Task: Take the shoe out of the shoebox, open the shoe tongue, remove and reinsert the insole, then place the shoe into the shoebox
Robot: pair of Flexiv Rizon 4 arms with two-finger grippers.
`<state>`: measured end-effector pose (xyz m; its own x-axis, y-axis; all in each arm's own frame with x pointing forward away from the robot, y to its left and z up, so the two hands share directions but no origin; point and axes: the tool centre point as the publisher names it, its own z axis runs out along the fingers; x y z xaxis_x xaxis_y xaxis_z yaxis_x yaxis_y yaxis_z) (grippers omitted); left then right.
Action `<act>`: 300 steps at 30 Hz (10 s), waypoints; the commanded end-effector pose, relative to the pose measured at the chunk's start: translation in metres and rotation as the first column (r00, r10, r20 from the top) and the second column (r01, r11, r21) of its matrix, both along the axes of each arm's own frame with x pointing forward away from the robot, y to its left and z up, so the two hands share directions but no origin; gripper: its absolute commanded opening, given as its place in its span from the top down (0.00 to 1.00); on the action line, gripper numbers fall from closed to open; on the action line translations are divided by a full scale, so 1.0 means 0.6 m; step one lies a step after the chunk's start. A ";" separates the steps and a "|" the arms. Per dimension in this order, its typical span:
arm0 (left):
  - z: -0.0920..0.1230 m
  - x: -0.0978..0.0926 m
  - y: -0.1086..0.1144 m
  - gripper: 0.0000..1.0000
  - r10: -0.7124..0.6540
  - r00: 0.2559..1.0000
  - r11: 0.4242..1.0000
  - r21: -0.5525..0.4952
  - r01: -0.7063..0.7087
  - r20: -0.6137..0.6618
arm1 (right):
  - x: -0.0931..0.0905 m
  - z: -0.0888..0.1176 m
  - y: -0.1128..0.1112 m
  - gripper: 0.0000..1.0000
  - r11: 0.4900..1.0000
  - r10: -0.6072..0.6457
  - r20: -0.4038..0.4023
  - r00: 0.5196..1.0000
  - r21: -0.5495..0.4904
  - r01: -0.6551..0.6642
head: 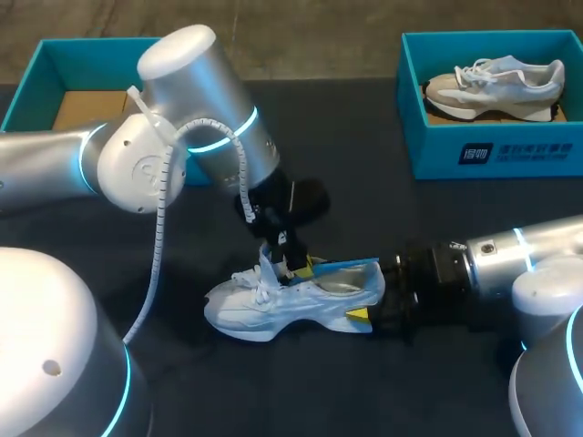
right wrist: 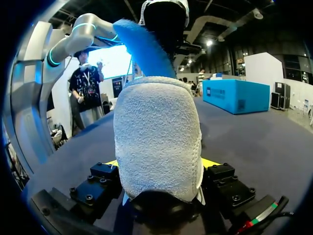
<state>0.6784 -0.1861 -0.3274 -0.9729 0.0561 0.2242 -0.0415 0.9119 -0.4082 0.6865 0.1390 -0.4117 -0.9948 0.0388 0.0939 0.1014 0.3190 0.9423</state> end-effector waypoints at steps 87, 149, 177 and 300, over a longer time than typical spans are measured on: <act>0.054 -0.069 -0.070 1.00 0.012 0.881 0.993 0.096 -0.065 0.473 | -0.001 0.000 0.002 1.00 1.000 -0.001 0.000 1.000 -0.002 0.001; 0.062 -0.092 -0.073 0.16 0.170 0.824 0.972 0.045 -0.230 0.541 | -0.001 0.000 0.002 1.00 1.000 -0.001 0.000 1.000 -0.002 0.001; 0.026 -0.083 -0.074 0.44 0.226 0.734 0.962 -0.030 -0.271 0.641 | -0.001 0.000 0.002 1.00 1.000 -0.001 0.000 1.000 -0.002 0.001; 0.013 0.019 -0.091 1.00 0.340 0.696 0.940 -0.198 -0.279 0.633 | -0.001 0.000 0.002 1.00 1.000 -0.001 0.000 1.000 -0.002 0.001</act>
<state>0.6859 -0.2494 -0.3291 -0.8270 -0.2952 -0.4784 -0.0154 0.8627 -0.5055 0.6865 0.1390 -0.4118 -0.9948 0.0384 0.0941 0.1014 0.3191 0.9423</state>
